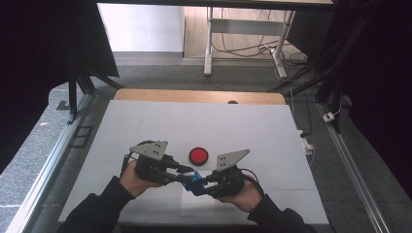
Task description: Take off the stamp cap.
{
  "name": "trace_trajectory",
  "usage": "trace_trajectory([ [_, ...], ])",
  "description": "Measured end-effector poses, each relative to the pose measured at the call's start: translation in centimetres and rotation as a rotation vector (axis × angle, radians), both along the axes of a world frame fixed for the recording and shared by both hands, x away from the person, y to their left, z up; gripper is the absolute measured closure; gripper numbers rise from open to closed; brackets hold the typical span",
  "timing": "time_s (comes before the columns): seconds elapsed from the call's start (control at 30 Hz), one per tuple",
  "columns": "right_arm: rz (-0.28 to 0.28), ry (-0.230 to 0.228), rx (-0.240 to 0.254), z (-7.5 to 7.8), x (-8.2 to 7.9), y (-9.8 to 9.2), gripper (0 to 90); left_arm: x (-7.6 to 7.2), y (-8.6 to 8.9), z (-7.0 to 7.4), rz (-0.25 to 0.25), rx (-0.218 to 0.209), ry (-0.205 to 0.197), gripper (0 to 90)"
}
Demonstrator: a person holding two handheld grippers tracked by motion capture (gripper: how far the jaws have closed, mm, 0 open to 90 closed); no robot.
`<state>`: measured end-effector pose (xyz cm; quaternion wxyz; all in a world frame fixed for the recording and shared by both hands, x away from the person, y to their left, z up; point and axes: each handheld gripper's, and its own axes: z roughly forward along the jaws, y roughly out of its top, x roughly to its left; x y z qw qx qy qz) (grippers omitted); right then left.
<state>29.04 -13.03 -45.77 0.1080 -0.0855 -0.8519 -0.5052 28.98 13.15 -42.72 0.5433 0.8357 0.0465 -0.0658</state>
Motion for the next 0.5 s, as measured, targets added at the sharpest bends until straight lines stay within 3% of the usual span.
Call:
trace_trajectory([
  [0.13,0.018,-0.051,-0.016,0.18,-0.23,-0.02,69.0,-0.01,-0.1,-0.03,-0.011,0.004,0.004,70.7],
  [0.23,0.032,-0.064,-0.024,0.27,-0.36,-0.01,69.0,0.08,-0.13,-0.1,-0.023,0.003,0.024,70.7],
  [0.33,0.029,-0.034,-0.023,0.2,-0.25,0.02,69.0,0.0,-0.14,-0.03,-0.016,0.012,0.008,70.7],
  [0.4,0.013,-0.01,-0.043,0.05,-0.1,0.02,69.0,-0.21,0.05,0.26,0.011,0.012,-0.026,70.7],
  [0.5,0.003,0.007,-0.061,-0.3,-0.06,-0.02,69.0,-0.08,0.62,0.5,0.03,-0.008,-0.017,70.7],
])
